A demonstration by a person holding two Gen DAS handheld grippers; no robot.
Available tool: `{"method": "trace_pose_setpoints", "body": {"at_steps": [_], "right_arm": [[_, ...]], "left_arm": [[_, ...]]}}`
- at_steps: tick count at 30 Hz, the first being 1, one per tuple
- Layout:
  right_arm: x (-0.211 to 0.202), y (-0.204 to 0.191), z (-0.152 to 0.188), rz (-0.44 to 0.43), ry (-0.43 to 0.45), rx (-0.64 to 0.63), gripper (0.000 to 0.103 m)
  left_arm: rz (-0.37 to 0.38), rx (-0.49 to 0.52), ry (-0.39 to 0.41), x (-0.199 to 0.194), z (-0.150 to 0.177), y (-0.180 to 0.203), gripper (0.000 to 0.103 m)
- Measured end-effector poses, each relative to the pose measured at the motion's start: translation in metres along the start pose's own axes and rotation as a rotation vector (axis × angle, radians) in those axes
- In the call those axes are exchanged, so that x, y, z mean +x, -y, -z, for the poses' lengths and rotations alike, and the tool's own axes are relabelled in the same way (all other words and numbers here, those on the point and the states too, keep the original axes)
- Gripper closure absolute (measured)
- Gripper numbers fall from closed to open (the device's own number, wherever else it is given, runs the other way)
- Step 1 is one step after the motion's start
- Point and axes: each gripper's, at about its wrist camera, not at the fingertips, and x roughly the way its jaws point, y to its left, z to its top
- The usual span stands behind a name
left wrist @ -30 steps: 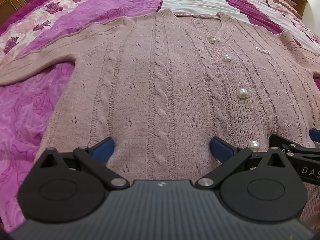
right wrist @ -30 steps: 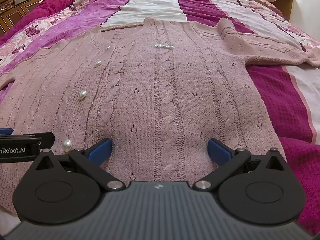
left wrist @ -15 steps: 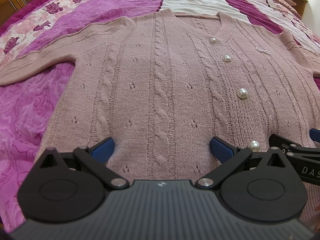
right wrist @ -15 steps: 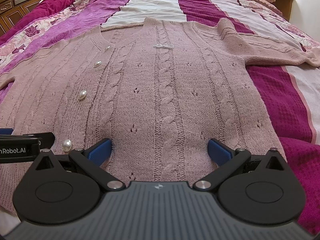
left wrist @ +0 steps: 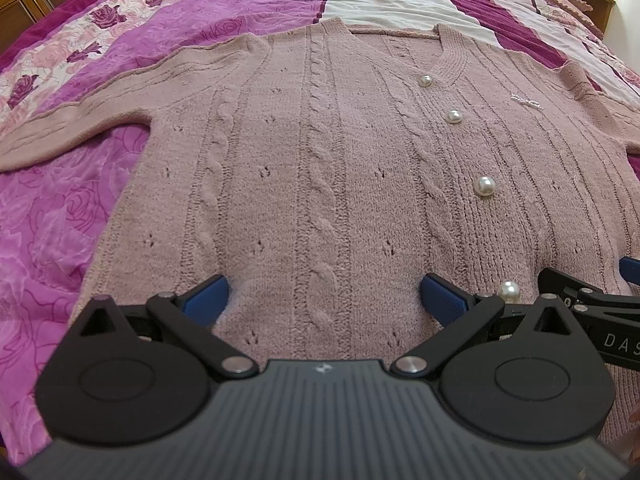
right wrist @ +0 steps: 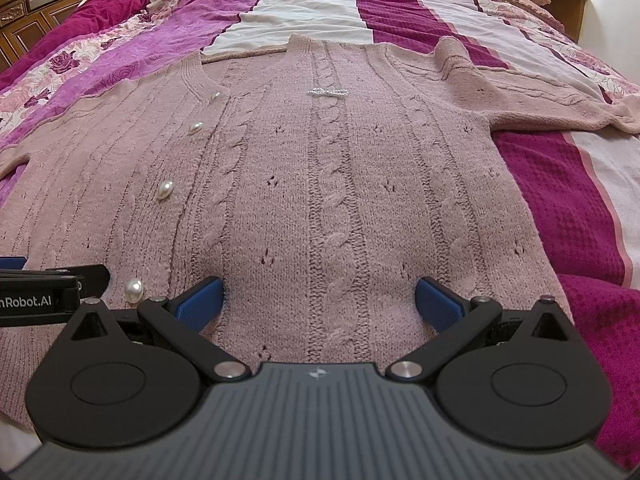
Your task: Fold small clothes
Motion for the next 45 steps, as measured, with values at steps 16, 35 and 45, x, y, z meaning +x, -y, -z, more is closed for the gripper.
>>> {"method": "trace_pose_setpoints", "body": {"at_steps": [16, 35, 45], "right_arm": [[0.0002, -0.0001, -0.0001, 0.001, 0.001, 0.0, 0.0], [0.0001, -0.0003, -0.0002, 0.001, 0.001, -0.001, 0.0], [-0.0001, -0.001, -0.0003, 0.002, -0.002, -0.002, 0.0]], "left_arm": [[-0.001, 0.0, 0.001, 0.0, 0.0, 0.0, 0.0], [0.001, -0.032, -0.019, 0.0016, -0.0026, -0.0029, 0.0], [-0.005, -0.025, -0.007, 0.0021, -0.0007, -0.0019, 0.0]]}}
